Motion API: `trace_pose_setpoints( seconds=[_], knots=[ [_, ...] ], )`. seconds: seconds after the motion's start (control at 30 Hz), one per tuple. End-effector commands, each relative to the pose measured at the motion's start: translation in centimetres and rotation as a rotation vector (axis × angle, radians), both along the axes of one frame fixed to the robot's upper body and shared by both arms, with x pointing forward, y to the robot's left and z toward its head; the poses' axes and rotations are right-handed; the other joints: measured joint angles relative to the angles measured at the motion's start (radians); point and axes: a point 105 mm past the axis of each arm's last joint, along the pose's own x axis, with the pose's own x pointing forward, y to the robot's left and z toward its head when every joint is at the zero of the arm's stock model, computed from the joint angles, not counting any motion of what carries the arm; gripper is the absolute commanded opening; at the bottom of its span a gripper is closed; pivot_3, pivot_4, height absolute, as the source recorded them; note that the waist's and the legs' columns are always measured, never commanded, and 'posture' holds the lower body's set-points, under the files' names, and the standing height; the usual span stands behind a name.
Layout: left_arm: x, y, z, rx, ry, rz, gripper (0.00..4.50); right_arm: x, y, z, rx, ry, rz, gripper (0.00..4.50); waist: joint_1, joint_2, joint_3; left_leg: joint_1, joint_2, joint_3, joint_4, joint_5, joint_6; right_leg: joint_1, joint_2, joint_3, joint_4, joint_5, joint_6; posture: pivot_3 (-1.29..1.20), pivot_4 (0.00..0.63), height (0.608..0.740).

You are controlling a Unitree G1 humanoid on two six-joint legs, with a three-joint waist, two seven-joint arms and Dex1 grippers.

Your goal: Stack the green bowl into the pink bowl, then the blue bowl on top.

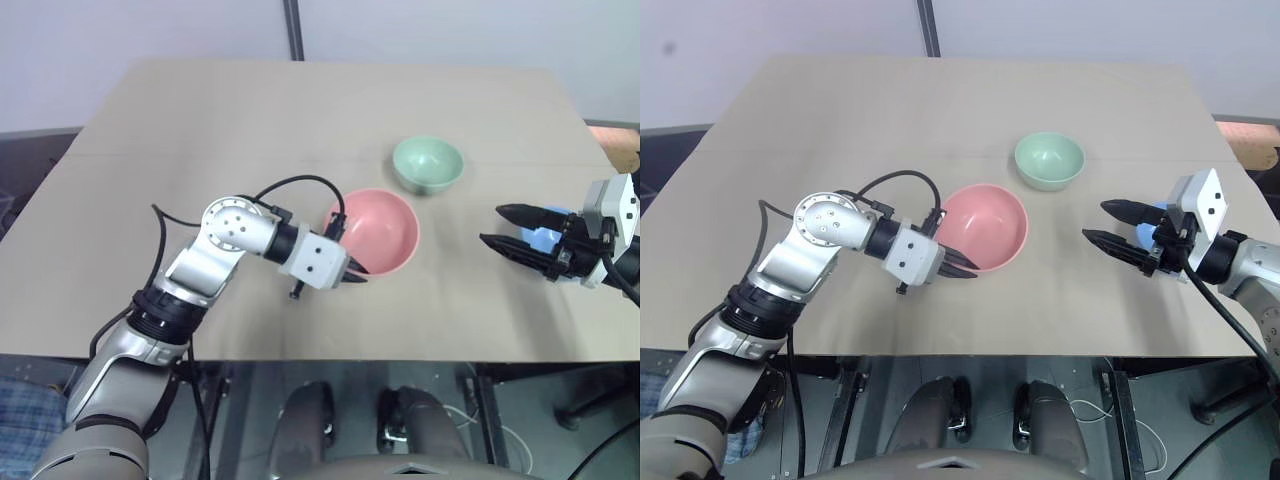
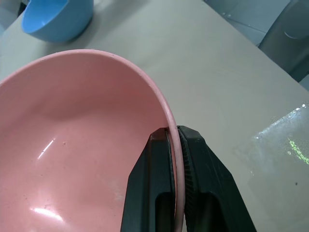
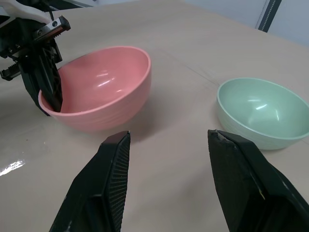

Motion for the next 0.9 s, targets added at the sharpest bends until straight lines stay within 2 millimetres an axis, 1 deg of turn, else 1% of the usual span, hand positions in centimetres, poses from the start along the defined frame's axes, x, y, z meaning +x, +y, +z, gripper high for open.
trace_pose_setpoints(
  seconds=[0.03,0.1,0.13,0.17,0.33,0.37,0.43,0.5,0.6,0.7,0.77,0.83,0.87,0.9],
  knots=[
    [0.0,-0.2,0.9,-0.021,-0.032,-0.02,0.05,-0.3,0.1,1.1,-0.005,-0.06,0.005,2.83,0.0,0.0,0.0,0.0,0.0,0.0,0.0,0.0,0.0,0.0,0.0,0.0,0.0,0.0,0.0,0.0,0.15,0.74],
    [0.1,-0.3,0.9,-0.029,-0.027,-0.014,0.81,-0.3,0.1,1.1,-0.005,-0.06,0.004,2.83,0.0,0.0,0.0,0.0,0.0,0.0,0.001,0.0,0.0,0.0,0.0,0.0,0.001,0.0,0.0,0.0,0.15,0.74],
    [0.2,-0.3,1.0,-0.036,-0.025,-0.008,1.02,-0.3,0.1,1.1,-0.005,-0.06,0.003,2.83,0.0,0.0,0.0,0.0,0.0,0.0,0.002,0.0,0.001,0.0,0.0,0.0,0.002,0.0,0.0,0.0,0.15,0.74],
    [0.3,-0.4,1.1,-0.048,-0.03,-0.001,1.55,-0.3,0.1,1.1,-0.005,-0.06,0.002,2.83,0.0,0.0,0.0,0.0,0.0,0.0,0.002,0.0,0.001,0.0,-0.001,0.0,0.002,0.0,0.0,0.0,0.15,0.74],
    [1.0,-0.1,0.8,-0.04,-0.053,0.039,3.79,-0.3,0.1,1.0,-0.005,-0.058,0.003,2.83,0.0,0.0,0.0,0.0,0.0,-0.001,0.003,-0.001,0.002,0.0,-0.001,0.0,0.003,0.0,0.0,0.0,0.15,0.74],
    [1.0,0.0,0.8,-0.035,-0.055,0.044,3.94,-0.3,0.1,1.0,-0.005,-0.059,0.004,2.83,0.0,0.0,0.0,0.0,0.0,-0.001,0.003,-0.001,0.002,0.0,-0.001,0.0,0.003,0.0,0.0,0.0,0.15,0.74],
    [1.1,0.1,0.8,-0.033,-0.059,0.05,3.94,-0.2,0.1,1.1,-0.005,-0.059,0.004,2.83,0.0,0.0,0.0,0.0,0.0,-0.001,0.003,-0.001,0.002,0.0,-0.001,0.0,0.003,0.0,0.0,0.0,0.15,0.74],
    [1.3,0.3,1.4,-0.057,-0.067,0.071,3.94,-0.1,0.1,1.0,-0.006,-0.06,0.007,2.83,0.0,0.0,0.0,0.0,0.0,-0.001,0.003,-0.001,0.002,0.0,-0.001,0.0,0.003,0.0,0.0,0.0,0.15,0.74],
    [1.6,0.3,2.9,-0.147,-0.032,0.127,3.94,-0.1,0.2,1.0,-0.006,-0.06,0.01,2.83,0.0,0.0,0.0,0.0,0.0,-0.001,0.003,-0.001,0.002,0.0,-0.001,0.0,0.003,0.0,0.0,0.0,0.15,0.74],
    [1.8,0.9,5.1,-0.324,0.077,0.227,3.94,-0.2,0.3,1.0,-0.007,-0.059,0.012,2.83,0.0,0.0,0.0,0.0,0.0,-0.001,0.004,-0.001,0.002,0.0,-0.001,0.0,0.004,0.0,0.0,0.0,0.15,0.74],
    [2.0,1.9,6.0,-0.424,0.155,0.306,3.94,-0.3,0.3,1.0,-0.007,-0.058,0.011,2.83,-0.001,0.0,0.0,0.0,0.0,-0.001,0.004,-0.001,0.001,0.0,-0.001,0.0,0.004,0.0,0.0,0.0,0.15,0.74],
    [2.1,3.8,6.4,-0.495,0.217,0.395,3.94,-0.3,0.3,0.9,-0.006,-0.057,0.01,2.83,-0.004,0.0,0.0,0.0,0.001,-0.001,0.003,0.0,0.001,0.0,-0.001,0.0,0.004,0.0,0.0,0.0,0.15,0.74],
    [2.0,4.4,6.5,-0.515,0.238,0.422,3.94,-0.3,0.3,0.9,-0.006,-0.057,0.01,2.83,-0.007,0.0,0.0,0.0,0.001,-0.001,0.003,0.0,0.001,0.0,-0.001,0.0,0.004,0.0,0.0,0.0,0.15,0.74],
    [1.9,5.5,6.5,-0.535,0.253,0.464,3.94,-0.3,0.3,0.9,-0.005,-0.056,0.01,2.83,-0.007,0.0,0.0,0.001,0.001,-0.001,0.003,0.0,0.001,0.0,-0.001,0.001,0.004,0.0,0.0,0.0,0.15,0.74]
  ],
)
